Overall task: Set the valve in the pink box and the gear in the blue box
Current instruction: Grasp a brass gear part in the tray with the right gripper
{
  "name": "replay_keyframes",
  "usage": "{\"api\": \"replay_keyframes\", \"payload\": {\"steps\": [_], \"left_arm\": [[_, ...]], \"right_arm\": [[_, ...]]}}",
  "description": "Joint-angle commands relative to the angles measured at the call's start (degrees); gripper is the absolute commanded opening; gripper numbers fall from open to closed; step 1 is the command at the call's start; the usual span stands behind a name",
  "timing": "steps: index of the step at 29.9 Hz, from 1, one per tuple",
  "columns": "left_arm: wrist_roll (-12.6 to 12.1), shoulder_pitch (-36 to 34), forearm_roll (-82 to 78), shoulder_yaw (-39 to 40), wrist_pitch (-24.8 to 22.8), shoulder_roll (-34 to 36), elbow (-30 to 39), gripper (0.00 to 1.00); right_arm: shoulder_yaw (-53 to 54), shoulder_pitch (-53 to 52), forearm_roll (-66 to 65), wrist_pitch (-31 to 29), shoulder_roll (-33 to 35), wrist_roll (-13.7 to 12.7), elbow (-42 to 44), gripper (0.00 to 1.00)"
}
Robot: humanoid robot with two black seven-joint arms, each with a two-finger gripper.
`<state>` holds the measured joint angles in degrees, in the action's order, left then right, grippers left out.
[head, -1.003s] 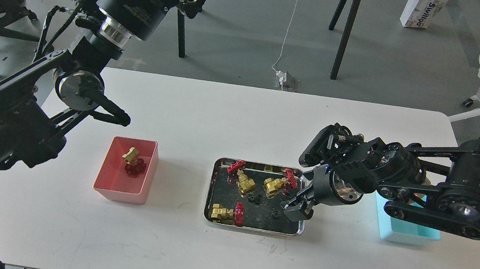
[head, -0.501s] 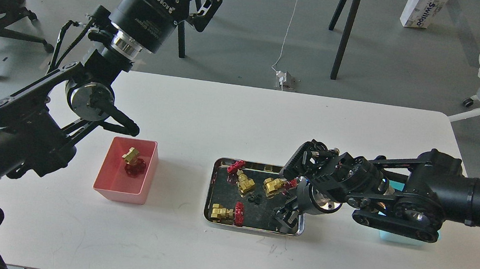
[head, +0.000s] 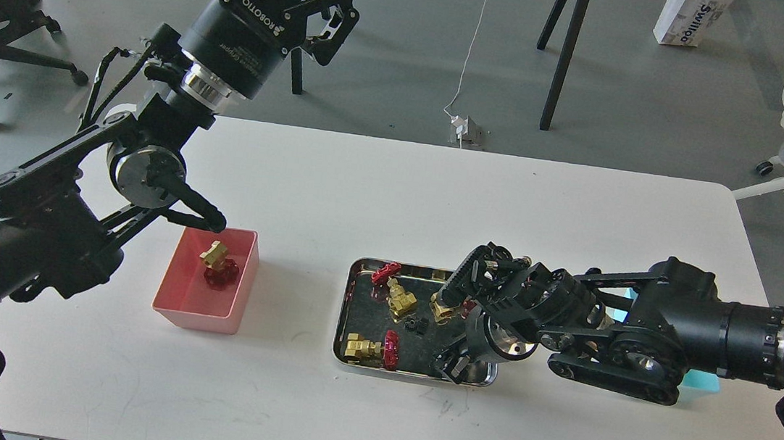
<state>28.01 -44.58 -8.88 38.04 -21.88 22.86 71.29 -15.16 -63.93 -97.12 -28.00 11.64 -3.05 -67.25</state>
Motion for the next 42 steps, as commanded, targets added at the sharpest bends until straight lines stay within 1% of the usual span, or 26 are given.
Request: {"api": "replay_keyframes", "payload": {"steps": [1, 11, 17, 20, 24, 30, 34, 37, 39, 42], "left_arm": [[-0.01, 0.28, 0.00, 0.02, 0.00, -0.01, -0.01, 0.78], [-0.01, 0.81, 0.00, -0.07, 0.00, -0.01, -0.01, 0.78], [-0.01, 1.16, 0.00, 0.02, 0.00, -0.01, -0.01, 0.78], [-0.01, 1.16, 0.00, 0.02, 0.00, -0.01, -0.01, 0.78], [-0.01, 1.24, 0.00, 0.02, 0.00, -0.01, -0.01, 0.78], [-0.01, 1.16, 0.00, 0.02, 0.00, -0.01, -0.01, 0.78], [-0.01, 1.24, 0.00, -0.07, 0.00, -0.01, -0.01, 0.78], [-0.01, 1.24, 0.00, -0.07, 0.00, -0.01, -0.01, 0.78], [-0.01, 1.24, 0.00, -0.07, 0.00, -0.01, -0.01, 0.78], [-0.01, 1.24, 0.00, -0.07, 0.00, -0.09, -0.01, 0.78]], "right_arm": [[0.05, 0.82, -0.09, 0.00, -1.09, -0.03, 1.15, 0.56], [0.13, 1.17, -0.09, 0.00, -1.62, -0.12, 1.77, 0.50], [0.05, 1.08, -0.09, 0.00, -1.62, -0.20, 1.77, 0.43], [0.13, 1.17, -0.09, 0.00, -1.62, -0.38, 1.77, 0.36], [0.13, 1.08, -0.09, 0.00, -1.53, -0.38, 1.68, 0.34], [0.13, 1.00, 0.00, 0.00, -1.53, -0.38, 1.68, 0.23], [0.22, 1.00, 0.00, 0.00, -1.45, -0.29, 1.60, 0.10], [0.57, 0.82, 0.09, 0.00, -1.09, -0.29, 1.33, 0.05], [1.27, 0.47, 0.18, 0.00, -0.74, -0.29, 0.90, 0.04], [3.46, -0.32, 0.35, 0.00, 2.59, -0.29, -0.51, 0.03]]}}
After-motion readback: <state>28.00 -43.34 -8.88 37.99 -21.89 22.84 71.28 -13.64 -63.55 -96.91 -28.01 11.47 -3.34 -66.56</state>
